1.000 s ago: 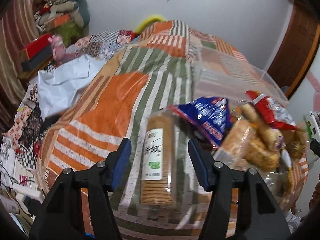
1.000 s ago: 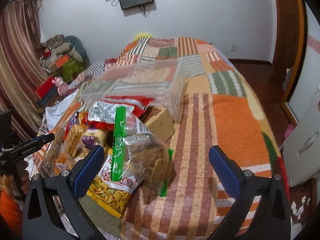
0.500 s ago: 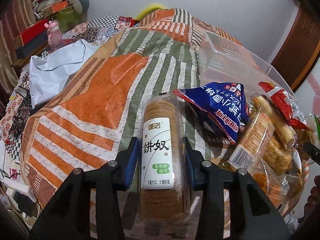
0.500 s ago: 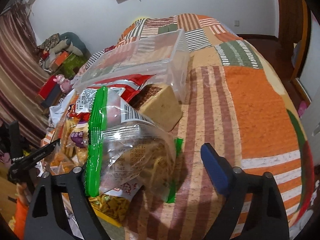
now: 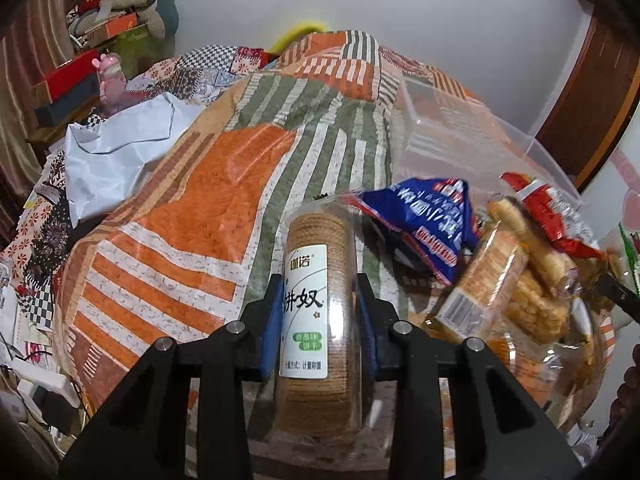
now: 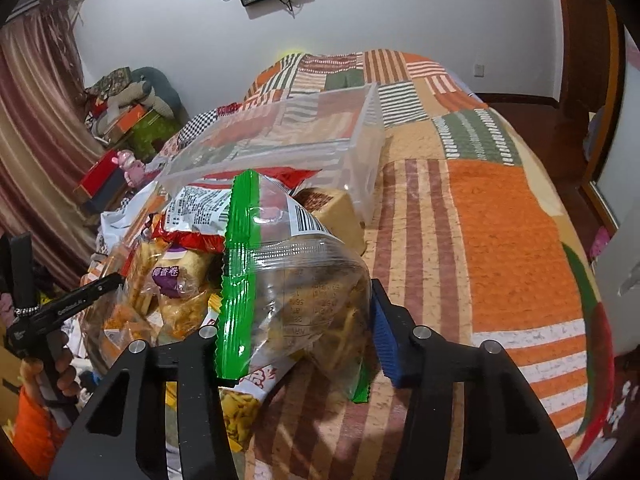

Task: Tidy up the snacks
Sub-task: 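Lift both items into the clear box and open both grippers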

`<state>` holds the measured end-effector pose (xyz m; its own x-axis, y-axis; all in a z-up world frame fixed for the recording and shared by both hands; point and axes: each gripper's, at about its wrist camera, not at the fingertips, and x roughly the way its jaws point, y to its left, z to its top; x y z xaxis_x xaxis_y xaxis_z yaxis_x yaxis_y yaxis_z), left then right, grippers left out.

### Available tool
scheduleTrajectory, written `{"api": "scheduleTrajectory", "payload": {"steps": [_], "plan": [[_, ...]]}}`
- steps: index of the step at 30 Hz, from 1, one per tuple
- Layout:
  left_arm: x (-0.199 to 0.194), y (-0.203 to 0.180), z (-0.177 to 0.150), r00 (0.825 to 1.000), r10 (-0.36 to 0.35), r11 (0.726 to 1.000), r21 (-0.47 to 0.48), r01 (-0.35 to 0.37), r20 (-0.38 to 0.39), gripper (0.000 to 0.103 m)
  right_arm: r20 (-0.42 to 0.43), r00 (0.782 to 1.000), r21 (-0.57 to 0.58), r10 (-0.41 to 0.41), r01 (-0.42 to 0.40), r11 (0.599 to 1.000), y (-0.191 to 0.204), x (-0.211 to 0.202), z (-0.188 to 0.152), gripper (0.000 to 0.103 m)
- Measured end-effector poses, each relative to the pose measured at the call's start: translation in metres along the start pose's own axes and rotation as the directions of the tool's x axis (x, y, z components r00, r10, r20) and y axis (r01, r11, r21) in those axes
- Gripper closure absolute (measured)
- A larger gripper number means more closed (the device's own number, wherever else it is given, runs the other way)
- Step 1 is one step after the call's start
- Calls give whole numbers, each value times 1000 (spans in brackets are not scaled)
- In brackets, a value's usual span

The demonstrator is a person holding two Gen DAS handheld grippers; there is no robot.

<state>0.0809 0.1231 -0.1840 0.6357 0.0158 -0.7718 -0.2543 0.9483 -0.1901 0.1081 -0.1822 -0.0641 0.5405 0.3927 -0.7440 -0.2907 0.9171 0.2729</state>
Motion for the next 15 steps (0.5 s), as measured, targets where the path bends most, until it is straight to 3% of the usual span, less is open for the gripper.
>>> {"api": "scheduleTrajectory", "payload": {"steps": [8,15], "plan": [[-28,-5,12,996,-60,998,-4,60,72,70,66,998,-28,-21,23,999,-1,-22,11,58],[-48,-21,29,988,-68,997,46,62,140,70,158,987,-61,-21,31,998,3,-40,30,58]]}}
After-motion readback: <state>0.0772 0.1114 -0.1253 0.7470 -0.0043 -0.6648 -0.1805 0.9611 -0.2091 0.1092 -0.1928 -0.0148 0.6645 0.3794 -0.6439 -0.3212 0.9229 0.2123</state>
